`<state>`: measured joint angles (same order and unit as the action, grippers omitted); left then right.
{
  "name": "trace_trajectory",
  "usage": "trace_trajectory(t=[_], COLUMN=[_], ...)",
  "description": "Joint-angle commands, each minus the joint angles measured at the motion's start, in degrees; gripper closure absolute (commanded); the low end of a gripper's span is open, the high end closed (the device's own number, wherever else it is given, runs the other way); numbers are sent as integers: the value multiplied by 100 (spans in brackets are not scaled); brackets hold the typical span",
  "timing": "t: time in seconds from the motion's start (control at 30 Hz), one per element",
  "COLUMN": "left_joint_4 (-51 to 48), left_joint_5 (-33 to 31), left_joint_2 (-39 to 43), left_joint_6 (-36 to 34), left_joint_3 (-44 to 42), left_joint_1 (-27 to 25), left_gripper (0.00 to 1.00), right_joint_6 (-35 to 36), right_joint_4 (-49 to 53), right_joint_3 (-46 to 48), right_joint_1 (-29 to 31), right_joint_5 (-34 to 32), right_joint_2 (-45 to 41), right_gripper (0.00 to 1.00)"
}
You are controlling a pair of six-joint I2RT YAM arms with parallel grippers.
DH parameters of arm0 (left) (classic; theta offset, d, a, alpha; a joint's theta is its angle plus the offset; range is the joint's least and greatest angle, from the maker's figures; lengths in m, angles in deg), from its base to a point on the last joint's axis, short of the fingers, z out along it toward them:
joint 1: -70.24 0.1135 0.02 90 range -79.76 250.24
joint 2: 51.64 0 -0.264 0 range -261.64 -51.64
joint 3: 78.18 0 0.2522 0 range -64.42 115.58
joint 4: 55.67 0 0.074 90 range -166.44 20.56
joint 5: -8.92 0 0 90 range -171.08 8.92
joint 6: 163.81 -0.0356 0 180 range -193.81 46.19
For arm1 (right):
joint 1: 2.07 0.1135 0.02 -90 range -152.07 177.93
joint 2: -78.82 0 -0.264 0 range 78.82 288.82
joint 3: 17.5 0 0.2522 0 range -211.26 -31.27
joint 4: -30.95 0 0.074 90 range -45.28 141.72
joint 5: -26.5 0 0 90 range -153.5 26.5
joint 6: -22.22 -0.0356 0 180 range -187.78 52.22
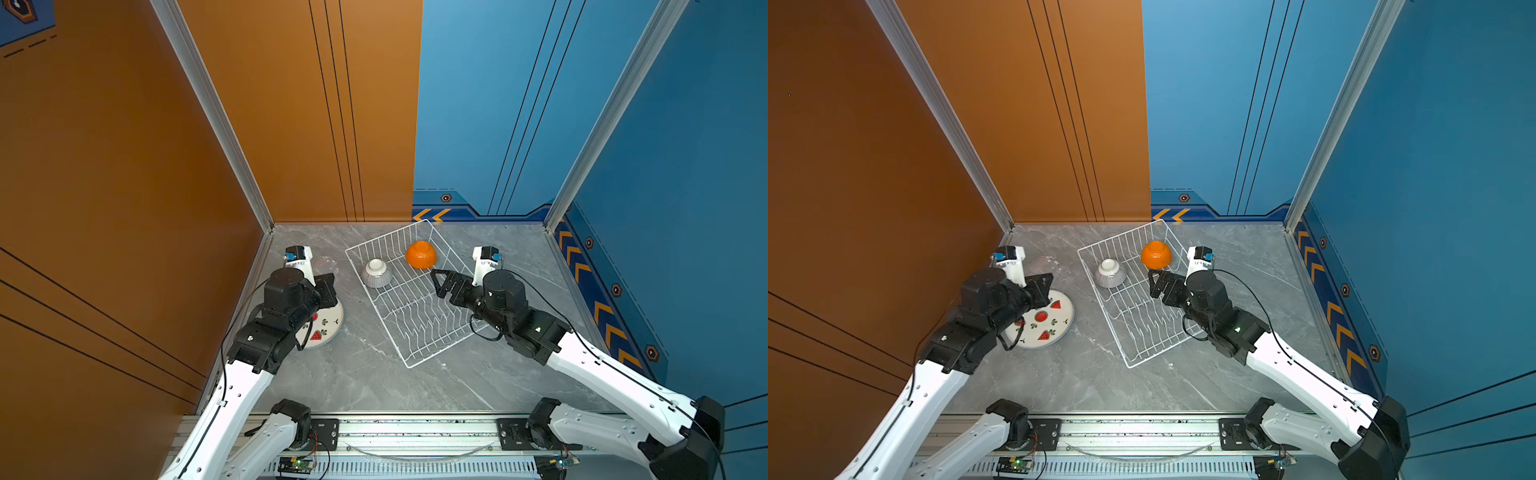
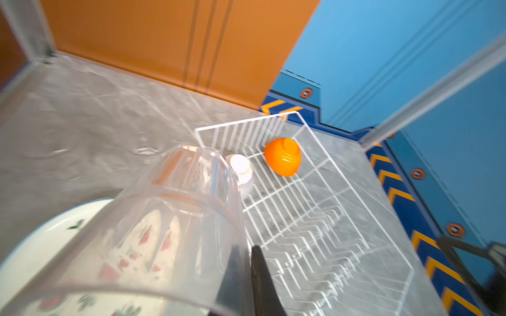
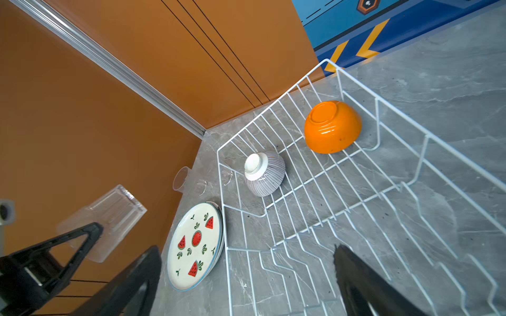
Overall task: Unload the mixed dishes from the dish rack
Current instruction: 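Carry the cup to the table corner with the left gripper while the right withdraws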
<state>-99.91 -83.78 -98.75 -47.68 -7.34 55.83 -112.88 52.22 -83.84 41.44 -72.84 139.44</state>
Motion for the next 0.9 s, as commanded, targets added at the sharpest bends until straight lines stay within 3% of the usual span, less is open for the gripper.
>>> trace_trajectory(t=[0.0,0.17,0.37,0.47,0.63,0.87], left_joint_4=[-1348,-1661,-1663,-1660,-1660,-1601], left_joint_5=[-651,-572,-211,-24,-386,-132], left_joint_2=[-116,-756,-1767,-2329,-3412,-4689], left_joint_6=[-731,-985,-1022,-1006,-1193,-1073], left_joint_3=[591,1078,1350,1612,2240,3068], left_joint_1=[675,1758,2661,2918,3112,3337], left_gripper=[100,100,100,100,100,100], right_joint_6=[333,491,641,688,652,605], right_joint_4=[202,304,543,687,803,987], right_joint_3=[261,547,796,912,1090,1207], right_joint_1=[-30,-216,-519,-631,-756,-843], right_joint_5=[-330,-111,126,152,246,244], right_joint_2=[-231,-573,-1184,-1492,-1844,-2094], right_gripper=[1,1,0,0,0,0])
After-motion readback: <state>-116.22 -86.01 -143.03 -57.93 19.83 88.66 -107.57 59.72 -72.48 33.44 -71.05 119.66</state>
